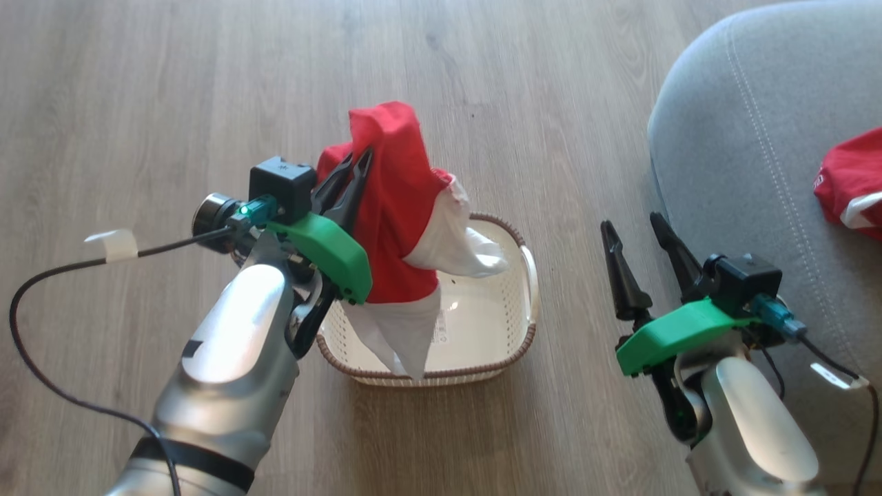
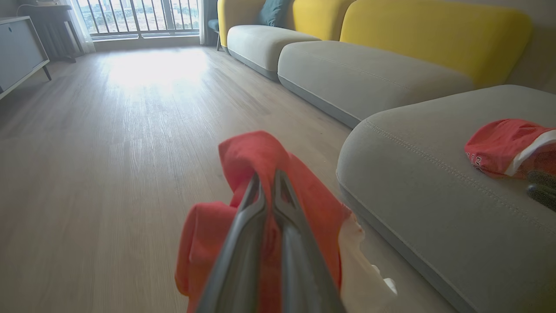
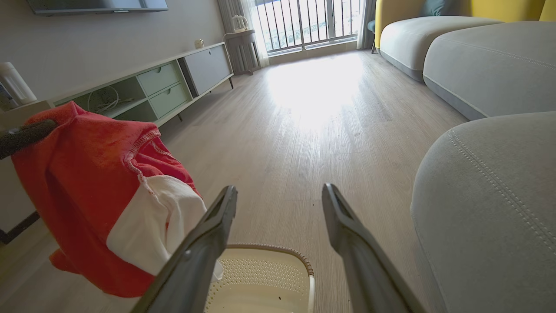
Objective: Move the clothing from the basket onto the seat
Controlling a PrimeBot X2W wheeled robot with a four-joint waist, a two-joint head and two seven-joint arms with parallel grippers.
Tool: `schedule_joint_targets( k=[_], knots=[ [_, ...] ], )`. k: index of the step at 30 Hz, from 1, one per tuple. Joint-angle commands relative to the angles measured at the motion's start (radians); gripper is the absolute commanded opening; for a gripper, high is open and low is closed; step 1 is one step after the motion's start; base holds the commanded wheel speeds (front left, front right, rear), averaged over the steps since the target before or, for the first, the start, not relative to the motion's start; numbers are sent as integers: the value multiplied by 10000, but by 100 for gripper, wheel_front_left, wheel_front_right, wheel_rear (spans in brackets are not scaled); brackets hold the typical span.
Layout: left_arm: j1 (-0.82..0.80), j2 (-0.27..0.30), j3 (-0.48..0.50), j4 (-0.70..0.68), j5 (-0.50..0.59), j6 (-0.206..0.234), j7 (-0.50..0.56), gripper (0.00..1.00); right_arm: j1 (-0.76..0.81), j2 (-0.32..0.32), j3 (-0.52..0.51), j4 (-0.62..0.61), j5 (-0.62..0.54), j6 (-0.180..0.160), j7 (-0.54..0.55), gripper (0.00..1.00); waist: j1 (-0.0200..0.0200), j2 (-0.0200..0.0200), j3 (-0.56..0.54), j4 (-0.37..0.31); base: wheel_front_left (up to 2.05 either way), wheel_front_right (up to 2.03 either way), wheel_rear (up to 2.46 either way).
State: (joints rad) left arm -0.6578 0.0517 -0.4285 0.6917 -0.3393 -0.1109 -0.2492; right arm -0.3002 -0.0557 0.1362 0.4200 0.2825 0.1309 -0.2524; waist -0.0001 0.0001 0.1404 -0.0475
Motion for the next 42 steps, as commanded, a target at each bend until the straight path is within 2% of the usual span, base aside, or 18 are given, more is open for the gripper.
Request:
schedule_joint_targets(
  k=[1,21,42],
  knots=[
    [-344,82,313,-609,-68,-11,-125,0,18,55,221,-249,-19,-2,-93,100,1,-1,-263,123,0,0,0],
    [-689,7,-193,-2355,-212,119,-47,0,596,55,252,-115,5,-2,-93,100,1,-1,-774,285,0,0,0],
    [-547,11,-507,-2769,-333,290,60,0,596,55,465,-221,-157,-2,-93,100,1,-1,-907,311,0,0,0]
  ],
)
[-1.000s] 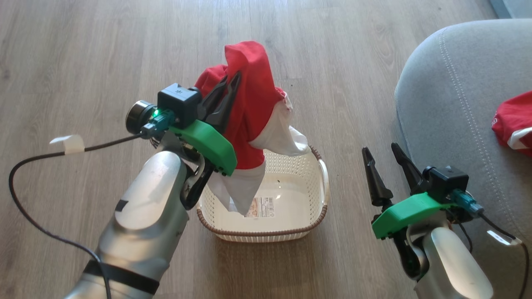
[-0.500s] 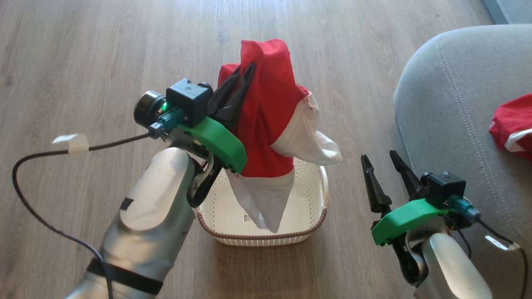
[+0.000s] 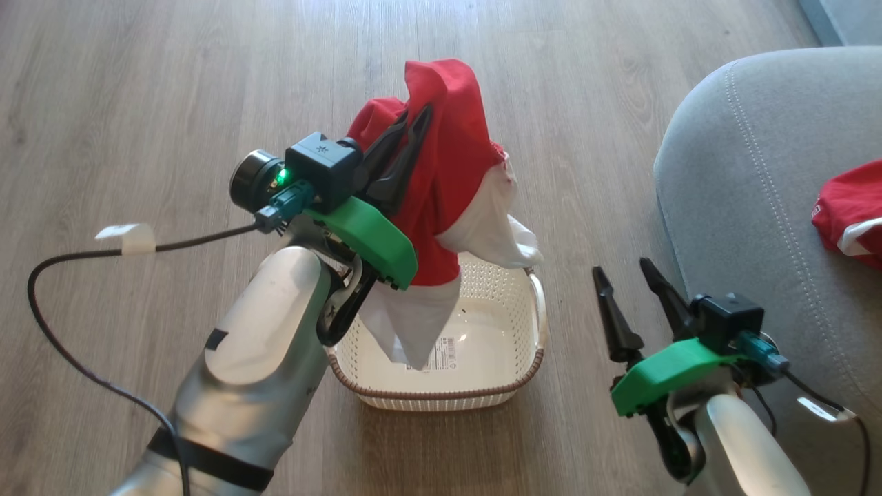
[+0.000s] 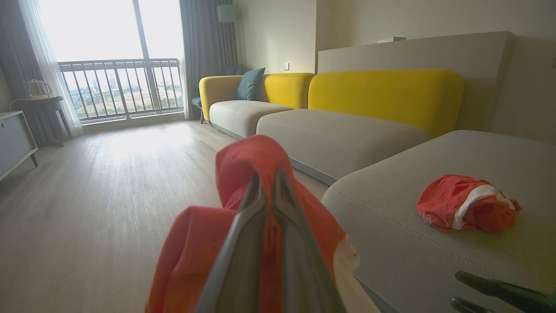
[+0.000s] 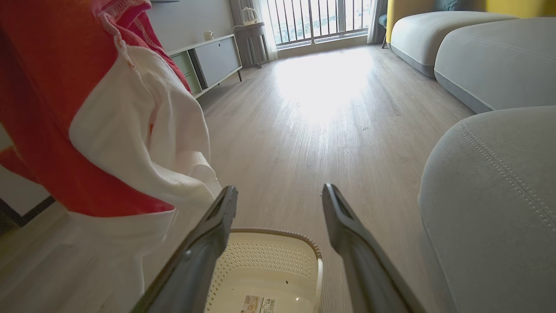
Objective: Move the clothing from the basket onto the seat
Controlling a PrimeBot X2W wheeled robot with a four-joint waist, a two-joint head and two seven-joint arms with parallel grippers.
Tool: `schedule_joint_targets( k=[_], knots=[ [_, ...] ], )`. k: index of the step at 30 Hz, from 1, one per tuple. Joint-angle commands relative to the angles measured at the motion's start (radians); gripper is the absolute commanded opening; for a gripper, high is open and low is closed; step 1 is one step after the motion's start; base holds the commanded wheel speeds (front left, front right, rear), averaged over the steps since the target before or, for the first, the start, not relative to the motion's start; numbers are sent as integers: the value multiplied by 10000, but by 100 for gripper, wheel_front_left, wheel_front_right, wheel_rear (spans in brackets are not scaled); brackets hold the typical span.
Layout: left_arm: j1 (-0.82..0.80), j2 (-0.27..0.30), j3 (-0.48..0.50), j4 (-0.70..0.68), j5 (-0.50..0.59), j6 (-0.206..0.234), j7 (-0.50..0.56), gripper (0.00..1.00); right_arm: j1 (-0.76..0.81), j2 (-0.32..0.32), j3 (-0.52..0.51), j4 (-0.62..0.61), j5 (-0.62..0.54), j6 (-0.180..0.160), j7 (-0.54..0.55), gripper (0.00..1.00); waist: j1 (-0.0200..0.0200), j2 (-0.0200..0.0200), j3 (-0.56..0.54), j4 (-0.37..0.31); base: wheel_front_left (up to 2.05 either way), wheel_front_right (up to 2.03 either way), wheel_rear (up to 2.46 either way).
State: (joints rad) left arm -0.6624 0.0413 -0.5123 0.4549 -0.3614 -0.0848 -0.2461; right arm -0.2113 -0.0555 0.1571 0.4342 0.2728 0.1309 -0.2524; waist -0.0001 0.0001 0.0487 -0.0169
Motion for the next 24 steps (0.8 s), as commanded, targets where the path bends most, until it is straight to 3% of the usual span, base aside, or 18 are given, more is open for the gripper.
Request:
schedule_joint_targets(
  k=[1,16,24],
  knots=[
    [-511,115,322,-416,-120,33,31,0,-365,53,342,-443,-72,-2,-94,100,1,-1,29,11,0,0,0],
    [-632,118,46,-593,-210,45,16,0,-2751,-118,3034,-759,-590,-2,-94,100,1,-1,260,208,0,0,0],
    [-675,109,-195,-624,-309,48,1,0,-3930,-420,3532,-292,-401,-2,-94,100,1,-1,313,371,0,0,0]
  ],
)
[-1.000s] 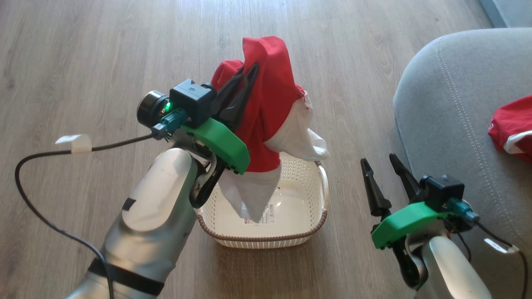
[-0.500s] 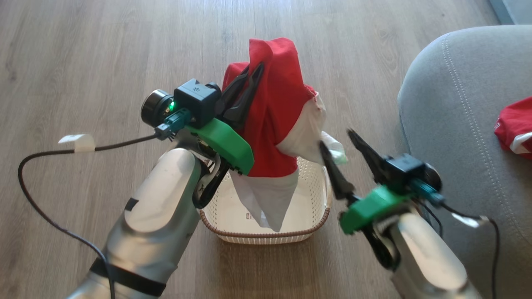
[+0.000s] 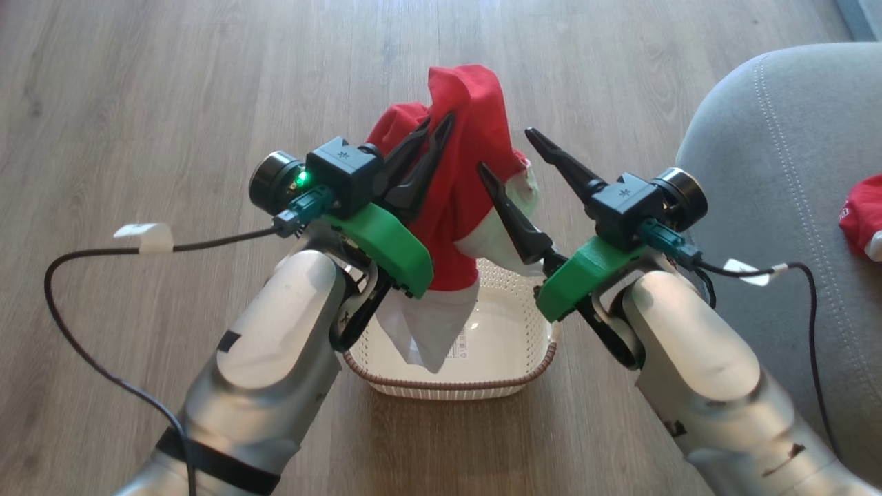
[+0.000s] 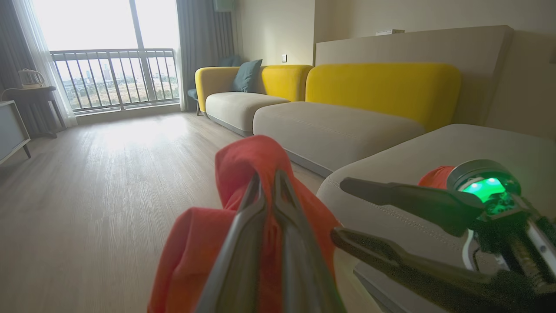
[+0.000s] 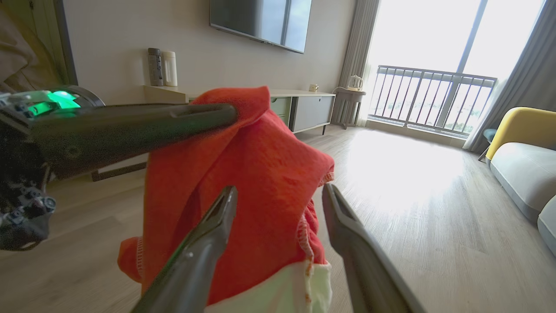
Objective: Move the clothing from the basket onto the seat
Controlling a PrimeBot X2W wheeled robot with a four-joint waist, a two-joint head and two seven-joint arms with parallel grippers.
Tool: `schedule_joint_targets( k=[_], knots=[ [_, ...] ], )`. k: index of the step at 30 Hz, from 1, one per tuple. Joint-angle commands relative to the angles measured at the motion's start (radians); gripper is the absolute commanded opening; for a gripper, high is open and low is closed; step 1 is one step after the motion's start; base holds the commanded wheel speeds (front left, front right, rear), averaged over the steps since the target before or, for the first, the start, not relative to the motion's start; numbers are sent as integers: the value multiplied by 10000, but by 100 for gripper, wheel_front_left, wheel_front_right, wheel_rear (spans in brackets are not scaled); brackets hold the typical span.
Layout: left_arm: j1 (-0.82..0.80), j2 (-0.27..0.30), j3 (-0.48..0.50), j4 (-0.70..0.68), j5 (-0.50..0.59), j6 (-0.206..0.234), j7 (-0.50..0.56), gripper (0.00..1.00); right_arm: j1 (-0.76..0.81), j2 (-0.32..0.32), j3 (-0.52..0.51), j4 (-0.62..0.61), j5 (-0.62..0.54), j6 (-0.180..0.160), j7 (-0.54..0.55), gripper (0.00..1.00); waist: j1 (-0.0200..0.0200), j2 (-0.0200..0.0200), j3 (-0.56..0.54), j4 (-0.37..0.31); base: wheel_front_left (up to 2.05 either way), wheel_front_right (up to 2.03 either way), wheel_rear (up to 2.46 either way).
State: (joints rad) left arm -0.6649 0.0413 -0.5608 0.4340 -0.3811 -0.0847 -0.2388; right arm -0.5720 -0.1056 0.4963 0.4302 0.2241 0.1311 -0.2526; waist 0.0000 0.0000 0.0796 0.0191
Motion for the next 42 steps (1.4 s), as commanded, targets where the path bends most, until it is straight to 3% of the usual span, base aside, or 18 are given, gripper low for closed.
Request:
schedule_joint_targets(
  k=[1,13,24,31,32,33,34,42],
  knots=[
    [-655,108,264,-419,-124,50,-74,0,-406,61,185,-129,127,-4,-92,100,0,0,13,29,0,0,0],
    [-782,96,-417,-643,-229,16,-55,0,-1511,-18,1552,2230,1979,-4,72,100,0,0,128,410,0,0,0],
    [-833,91,-1265,-886,-514,-24,-56,0,-2775,-394,4507,2732,3893,-4,220,100,0,0,234,884,0,0,0],
    [-846,90,-1546,-884,-675,-23,-90,0,-3246,-509,4934,3043,4344,-4,-40,100,0,0,321,1062,0,0,0],
    [-848,90,-1576,-875,-692,-27,-96,0,-3280,-508,4958,3099,4373,-4,-59,49,0,0,335,1077,0,0,0],
    [-851,90,-1603,-866,-705,-32,-103,0,-3307,-501,4987,3146,4393,-4,-71,22,0,0,349,1088,0,0,0],
    [-857,90,-1623,-853,-712,-34,-109,0,-3337,-492,4984,3156,4399,-4,-79,0,0,0,364,1093,0,0,0],
    [-899,90,-1630,-701,-737,-31,-159,0,-3053,-571,4306,2703,3978,-4,-89,0,0,0,407,1018,0,0,0]
  ],
)
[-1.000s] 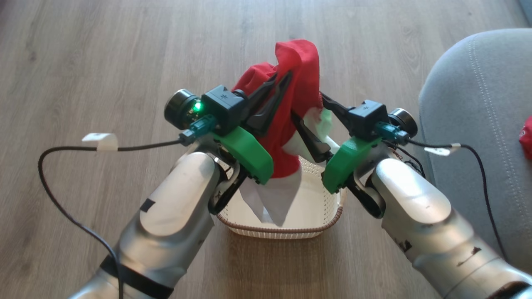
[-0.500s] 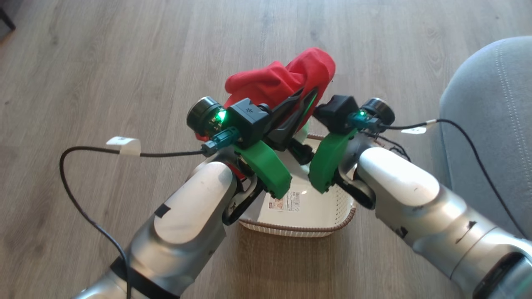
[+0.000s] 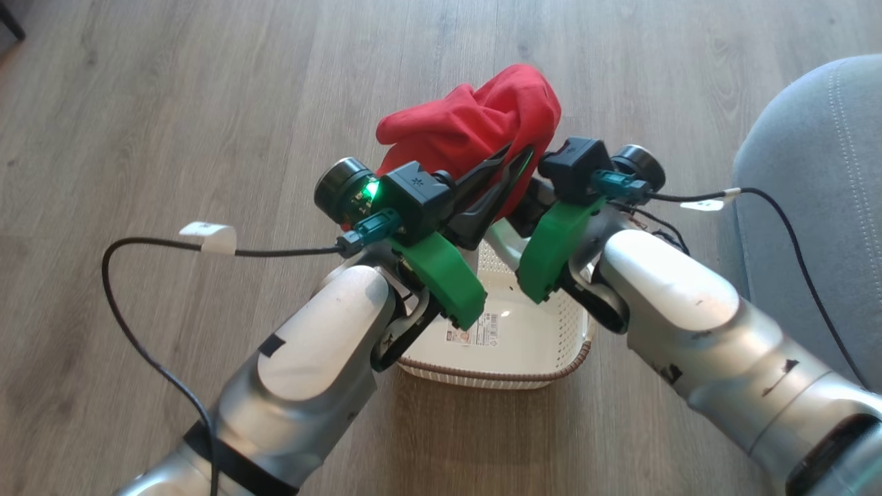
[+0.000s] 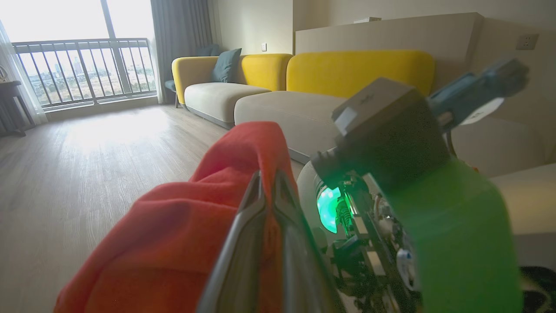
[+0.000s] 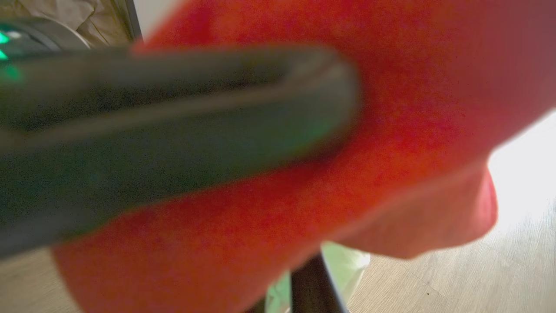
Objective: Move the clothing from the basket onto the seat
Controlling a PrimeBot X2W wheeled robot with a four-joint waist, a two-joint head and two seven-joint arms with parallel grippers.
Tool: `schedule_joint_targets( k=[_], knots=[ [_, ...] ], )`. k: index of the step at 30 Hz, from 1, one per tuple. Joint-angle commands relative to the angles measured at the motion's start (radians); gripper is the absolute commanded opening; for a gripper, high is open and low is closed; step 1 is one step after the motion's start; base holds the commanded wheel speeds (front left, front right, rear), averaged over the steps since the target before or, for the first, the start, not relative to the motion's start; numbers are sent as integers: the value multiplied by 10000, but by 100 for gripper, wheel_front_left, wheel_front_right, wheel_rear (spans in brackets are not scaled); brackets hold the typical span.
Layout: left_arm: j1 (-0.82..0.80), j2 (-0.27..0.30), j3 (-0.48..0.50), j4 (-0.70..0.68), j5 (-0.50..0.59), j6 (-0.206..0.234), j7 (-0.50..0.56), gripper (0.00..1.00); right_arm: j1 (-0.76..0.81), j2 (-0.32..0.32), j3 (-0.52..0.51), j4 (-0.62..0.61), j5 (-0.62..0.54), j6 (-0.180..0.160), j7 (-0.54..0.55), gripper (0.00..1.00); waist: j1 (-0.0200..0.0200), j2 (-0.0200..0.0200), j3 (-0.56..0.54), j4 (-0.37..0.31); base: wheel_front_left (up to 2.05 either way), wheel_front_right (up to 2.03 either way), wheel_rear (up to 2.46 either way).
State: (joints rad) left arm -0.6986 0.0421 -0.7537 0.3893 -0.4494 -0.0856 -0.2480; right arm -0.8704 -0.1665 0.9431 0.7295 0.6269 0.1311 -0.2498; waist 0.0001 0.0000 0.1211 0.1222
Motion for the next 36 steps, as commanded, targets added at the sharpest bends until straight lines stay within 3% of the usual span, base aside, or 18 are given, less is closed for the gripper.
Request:
schedule_joint_targets(
  k=[1,4,5,6,19,36],
  knots=[
    [-558,83,301,-230,-50,-18,-72,0,8,21,-300,-359,-107,-4,-118,0,-1,0,-20,-28,0,0,0],
    [-537,90,312,-166,-4,15,-90,0,286,-54,-753,-605,-330,-4,-118,0,-1,0,-54,-72,0,0,0],
    [-504,98,330,-128,26,33,-102,45,505,-111,-1079,-820,-515,-4,-119,0,-1,0,-63,-105,0,0,0],
    [-485,100,349,-114,35,38,-107,100,630,-136,-1250,-934,-609,-4,-119,0,-1,0,-72,-122,0,0,0],
    [-141,178,835,34,226,48,-135,100,2284,-289,-3639,-3010,-2030,-4,-119,0,-1,0,-120,-488,0,0,0],
    [314,324,1199,274,465,-228,-137,100,3389,-191,-5158,-3879,-2709,-4,-120,0,-1,0,-78,-1691,0,0,0]
  ],
)
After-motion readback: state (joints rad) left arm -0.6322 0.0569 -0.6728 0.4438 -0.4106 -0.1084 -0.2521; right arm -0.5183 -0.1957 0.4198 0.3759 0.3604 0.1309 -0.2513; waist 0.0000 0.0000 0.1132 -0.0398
